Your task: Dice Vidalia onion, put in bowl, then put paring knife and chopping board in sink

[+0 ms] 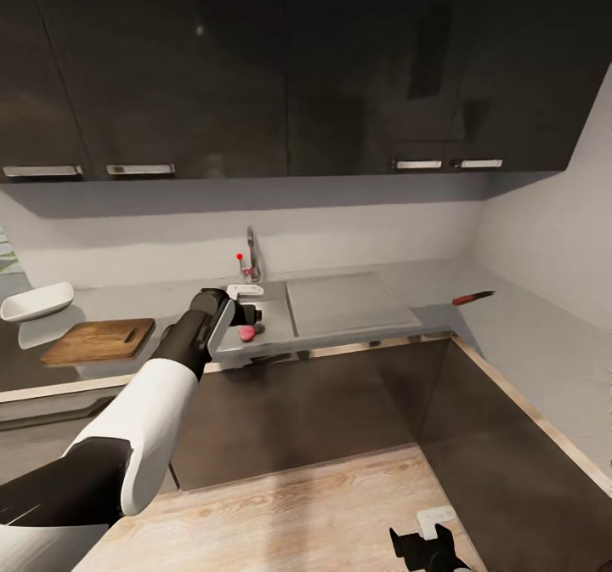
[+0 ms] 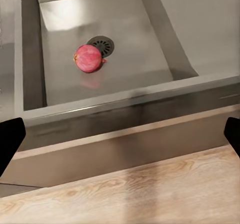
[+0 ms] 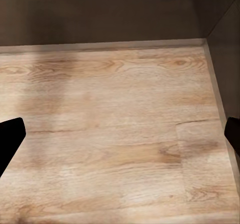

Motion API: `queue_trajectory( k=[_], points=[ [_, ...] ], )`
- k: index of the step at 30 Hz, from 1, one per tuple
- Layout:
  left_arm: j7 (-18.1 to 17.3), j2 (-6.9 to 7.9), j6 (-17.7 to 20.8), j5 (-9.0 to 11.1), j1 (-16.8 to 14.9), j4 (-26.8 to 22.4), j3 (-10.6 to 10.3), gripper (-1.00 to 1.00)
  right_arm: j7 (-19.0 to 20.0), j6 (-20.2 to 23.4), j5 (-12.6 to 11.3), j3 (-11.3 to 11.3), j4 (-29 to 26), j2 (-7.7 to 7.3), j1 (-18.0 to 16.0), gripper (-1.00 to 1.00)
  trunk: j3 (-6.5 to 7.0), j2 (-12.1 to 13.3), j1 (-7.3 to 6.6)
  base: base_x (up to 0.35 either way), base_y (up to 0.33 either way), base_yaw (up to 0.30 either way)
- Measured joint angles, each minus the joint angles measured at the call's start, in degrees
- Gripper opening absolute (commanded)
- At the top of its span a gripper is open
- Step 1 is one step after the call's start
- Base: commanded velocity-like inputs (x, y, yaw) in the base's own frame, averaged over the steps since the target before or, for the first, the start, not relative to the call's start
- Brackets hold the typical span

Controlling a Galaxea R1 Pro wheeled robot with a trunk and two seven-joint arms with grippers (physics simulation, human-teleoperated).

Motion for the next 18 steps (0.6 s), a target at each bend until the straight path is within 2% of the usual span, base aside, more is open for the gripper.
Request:
queue_trajectory(
  k=[8, 18],
  points=[
    [0.1, 0.41, 0.1, 0.0, 0.1, 0.0, 0.0, 1.0, 0.0, 0.0, 0.0, 0.0, 0.0, 0.0, 0.0, 1.0, 0.01, 0.0, 0.0, 0.023, 0.0, -0.006],
    [0.1, 1.25, 0.1, 0.1, 0.1, 0.5, 0.1, 1.0, -0.1, 0.0, 0.0, 0.0, 0.0, 0.16, 0.0, 1.0, -0.01, 0.0, -0.03, 0.297, 0.0, 0.0]
  ],
)
